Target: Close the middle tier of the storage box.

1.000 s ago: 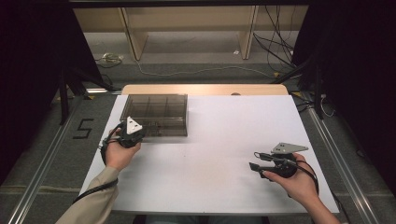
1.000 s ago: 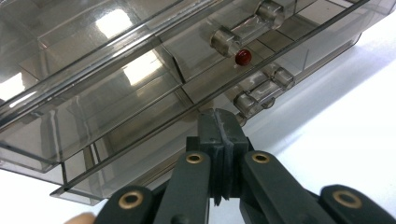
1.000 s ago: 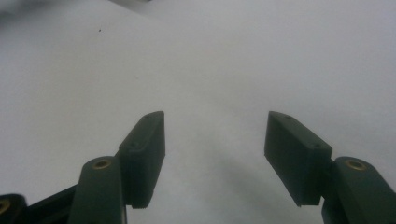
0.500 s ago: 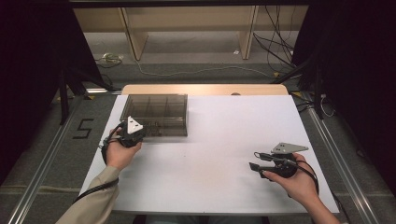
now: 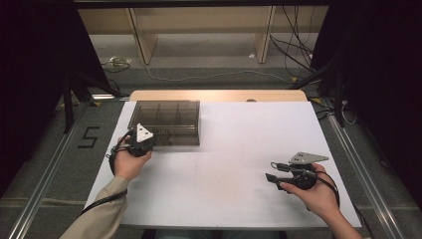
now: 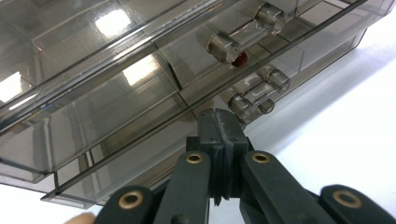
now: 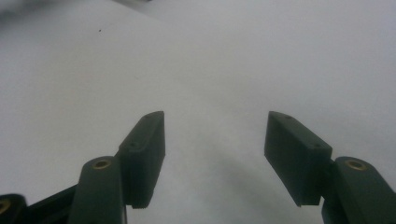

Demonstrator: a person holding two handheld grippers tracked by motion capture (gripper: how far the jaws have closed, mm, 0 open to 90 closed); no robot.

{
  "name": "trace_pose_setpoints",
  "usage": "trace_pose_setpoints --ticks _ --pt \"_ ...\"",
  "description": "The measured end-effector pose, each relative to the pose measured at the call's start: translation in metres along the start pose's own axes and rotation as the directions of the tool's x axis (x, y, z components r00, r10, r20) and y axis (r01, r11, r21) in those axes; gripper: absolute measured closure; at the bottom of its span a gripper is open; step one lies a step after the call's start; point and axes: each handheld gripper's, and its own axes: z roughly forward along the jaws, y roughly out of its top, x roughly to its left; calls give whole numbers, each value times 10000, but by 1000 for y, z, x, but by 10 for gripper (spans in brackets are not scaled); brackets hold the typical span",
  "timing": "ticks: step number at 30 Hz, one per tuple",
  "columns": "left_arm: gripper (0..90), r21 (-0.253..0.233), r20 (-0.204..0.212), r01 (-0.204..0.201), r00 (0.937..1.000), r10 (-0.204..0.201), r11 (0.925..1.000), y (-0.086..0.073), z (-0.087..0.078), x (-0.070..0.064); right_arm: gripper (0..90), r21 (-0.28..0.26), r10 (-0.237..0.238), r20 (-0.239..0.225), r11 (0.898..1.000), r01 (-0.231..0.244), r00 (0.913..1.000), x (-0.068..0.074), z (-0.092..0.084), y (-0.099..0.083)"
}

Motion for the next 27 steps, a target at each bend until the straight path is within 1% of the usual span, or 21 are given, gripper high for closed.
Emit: trace_pose_setpoints --ticks 21,25,27 --pt "895 -3 -36 44 10000 -44 10000 0 0 2 388 6 -16 5 10000 16 10000 0 0 0" --pt "895 -87 -80 146 9999 -147 9999 0 3 2 388 16 -24 3 10000 24 10000 0 0 0" --pt "895 -65 -80 131 9999 -131 9999 1 3 2 388 -3 0 16 10000 0 10000 0 0 0"
